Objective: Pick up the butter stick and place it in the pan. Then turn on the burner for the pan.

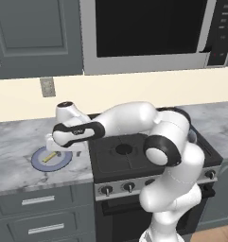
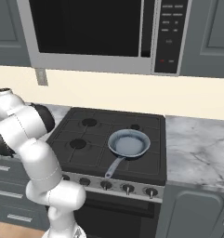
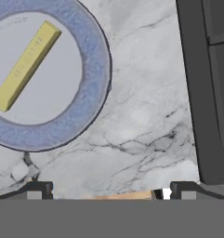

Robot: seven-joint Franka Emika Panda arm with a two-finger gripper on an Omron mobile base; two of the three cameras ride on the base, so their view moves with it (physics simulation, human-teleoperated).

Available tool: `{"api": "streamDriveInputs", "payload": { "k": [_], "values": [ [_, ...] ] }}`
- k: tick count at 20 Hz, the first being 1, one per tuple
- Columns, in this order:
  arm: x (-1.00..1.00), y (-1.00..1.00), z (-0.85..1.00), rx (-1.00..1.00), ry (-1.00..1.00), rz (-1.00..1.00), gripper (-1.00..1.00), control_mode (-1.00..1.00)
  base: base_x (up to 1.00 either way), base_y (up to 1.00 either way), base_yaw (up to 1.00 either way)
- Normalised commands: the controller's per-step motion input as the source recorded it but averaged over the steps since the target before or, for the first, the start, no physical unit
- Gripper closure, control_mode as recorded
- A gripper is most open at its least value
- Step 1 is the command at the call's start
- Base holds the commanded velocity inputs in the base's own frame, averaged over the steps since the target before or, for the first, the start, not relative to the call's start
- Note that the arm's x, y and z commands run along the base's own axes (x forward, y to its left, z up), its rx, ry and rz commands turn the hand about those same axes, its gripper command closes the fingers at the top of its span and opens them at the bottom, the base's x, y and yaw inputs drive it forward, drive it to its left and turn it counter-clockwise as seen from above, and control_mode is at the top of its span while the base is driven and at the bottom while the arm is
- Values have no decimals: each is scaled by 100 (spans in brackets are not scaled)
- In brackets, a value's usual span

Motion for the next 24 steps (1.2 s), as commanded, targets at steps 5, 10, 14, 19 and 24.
{"api": "streamDriveInputs", "payload": {
  "k": [5,10,14,19,24],
  "values": [
    [18,24,0,0,-11,-1,-100,-100,0,0,0],
    [16,19,-4,0,-9,0,-100,-100,0,0,0],
    [21,10,-14,0,-2,0,-100,-100,0,0,0],
    [23,0,-15,0,0,0,-100,-100,0,0,0],
    [18,4,-2,0,0,0,-100,-100,0,0,0]
  ]
}}
